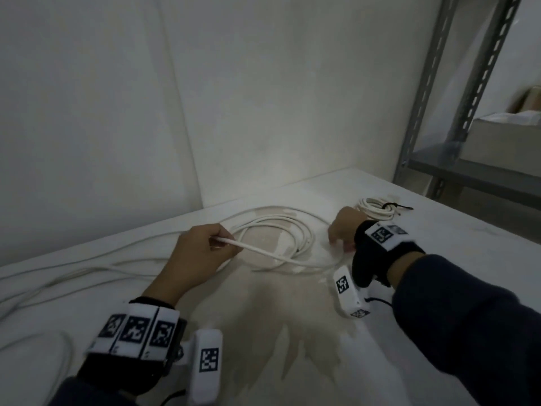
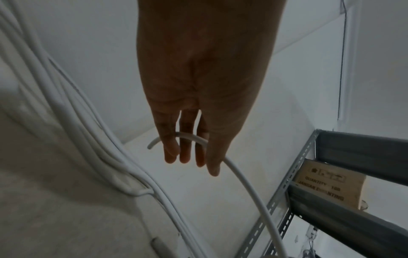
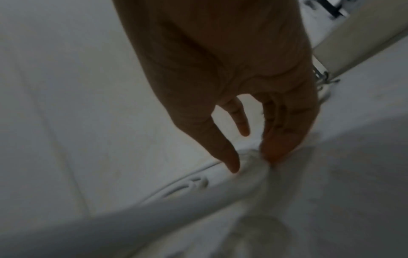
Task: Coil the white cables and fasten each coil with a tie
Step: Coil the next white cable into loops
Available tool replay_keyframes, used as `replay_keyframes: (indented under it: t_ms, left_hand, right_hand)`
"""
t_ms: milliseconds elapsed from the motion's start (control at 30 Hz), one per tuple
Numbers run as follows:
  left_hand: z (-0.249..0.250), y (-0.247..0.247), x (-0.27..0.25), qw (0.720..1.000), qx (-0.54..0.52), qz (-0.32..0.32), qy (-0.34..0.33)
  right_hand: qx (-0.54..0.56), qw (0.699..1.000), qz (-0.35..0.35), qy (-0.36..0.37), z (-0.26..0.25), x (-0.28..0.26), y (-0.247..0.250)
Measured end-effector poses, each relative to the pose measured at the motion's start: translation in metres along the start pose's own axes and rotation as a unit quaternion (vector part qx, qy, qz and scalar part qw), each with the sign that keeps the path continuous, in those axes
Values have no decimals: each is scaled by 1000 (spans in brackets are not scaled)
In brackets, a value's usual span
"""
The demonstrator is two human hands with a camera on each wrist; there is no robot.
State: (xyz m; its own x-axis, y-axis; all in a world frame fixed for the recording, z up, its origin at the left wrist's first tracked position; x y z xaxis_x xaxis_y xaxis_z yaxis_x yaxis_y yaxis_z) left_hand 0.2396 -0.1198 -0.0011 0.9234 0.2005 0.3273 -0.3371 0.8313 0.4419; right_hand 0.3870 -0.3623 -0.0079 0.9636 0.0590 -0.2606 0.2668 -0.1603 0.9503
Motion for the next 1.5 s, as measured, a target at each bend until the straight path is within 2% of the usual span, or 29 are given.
replay_keyframes:
  t_ms: [33, 100, 200, 267, 333, 367, 433, 467, 533, 600, 667, 733, 767, 800, 833, 867, 967, 1067, 1100, 1167, 1267, 1367, 1433, 1500]
  left_hand:
    - [1, 2, -5, 1000, 20, -19, 2]
    - [2, 7, -16, 996, 61, -69, 18]
    - [3, 16, -31, 982, 117, -139, 49]
    - [5, 22, -40, 969, 143, -189, 75]
    - [9, 27, -50, 961, 148, -213, 93]
    - [13, 30, -53, 970, 120, -193, 92]
    - [27, 40, -61, 988, -48, -80, 125]
    - [37, 47, -64, 972, -168, -25, 164]
    - [56, 62, -69, 883, -413, 31, 222]
    - [72, 81, -76, 786, -576, 42, 220]
    - [83, 104, -85, 695, -689, 62, 195]
    - [87, 126, -98, 631, -750, 84, 179]
    - [86, 137, -105, 615, -761, 98, 182]
    - [82, 148, -113, 610, -758, 128, 193]
    - [77, 159, -120, 618, -740, 160, 211]
    - [69, 169, -128, 639, -712, 182, 227]
    - [50, 194, -152, 752, -588, 191, 231]
    - [47, 207, -172, 861, -458, 174, 138]
    - [53, 211, -178, 886, -425, 154, 101]
    - [66, 218, -184, 914, -386, 120, 35]
    - [82, 232, -187, 909, -398, 115, -42]
    - [83, 247, -187, 869, -462, 161, -73]
    - [68, 253, -186, 832, -504, 226, -42]
    - [40, 256, -188, 794, -519, 315, 25]
  right_hand:
    - [10, 1000, 13, 1, -1, -2, -1]
    - [97, 995, 13, 2, 1, -11, 1]
    - [235, 971, 46, 13, -10, -35, 17]
    - [327, 941, 60, 58, -23, -58, 34]
    - [397, 904, 68, 141, -38, -91, 48]
    - [412, 888, 73, 188, -46, -112, 56]
    - [393, 869, 76, 290, -59, -152, 67]
    - [367, 864, 71, 336, -66, -173, 70]
    - [313, 857, 48, 407, -77, -210, 68]
    - [250, 848, 17, 466, -88, -241, 60]
    - [145, 843, -25, 518, -98, -268, 47]
    - [26, 837, -71, 542, -103, -287, 34]
    - [-24, 835, -92, 542, -103, -293, 28]
    - [-69, 836, -111, 533, -104, -297, 22]
    - [-112, 839, -126, 517, -105, -299, 16]
    - [-151, 842, -133, 500, -105, -298, 9]
    - [-217, 857, -127, 449, -107, -289, -13]
    - [-226, 882, -87, 404, -112, -277, -37]
    - [-225, 888, -67, 395, -114, -274, -43]
    - [-211, 902, -35, 376, -117, -270, -53]
    - [-178, 919, -15, 351, -122, -267, -65]
    - [-100, 938, -8, 333, -129, -257, -73]
    - [-39, 945, -22, 323, -130, -253, -75]
    - [28, 942, -59, 328, -129, -250, -77]
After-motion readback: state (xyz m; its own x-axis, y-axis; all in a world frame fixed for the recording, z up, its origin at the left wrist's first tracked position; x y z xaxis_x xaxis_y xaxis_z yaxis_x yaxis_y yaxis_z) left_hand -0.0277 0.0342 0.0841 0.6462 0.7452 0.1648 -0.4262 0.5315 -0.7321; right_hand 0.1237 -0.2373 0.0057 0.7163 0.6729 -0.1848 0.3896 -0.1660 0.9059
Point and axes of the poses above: each hand's wrist, its own x-axis towards the middle knuckle, its own y-axis out of the back of the hand, z = x × y, the point moved 2 cm from there along x, towards the middle knuckle, and after that the axes turned 14 degrees about -x, right-handed, at the moved point
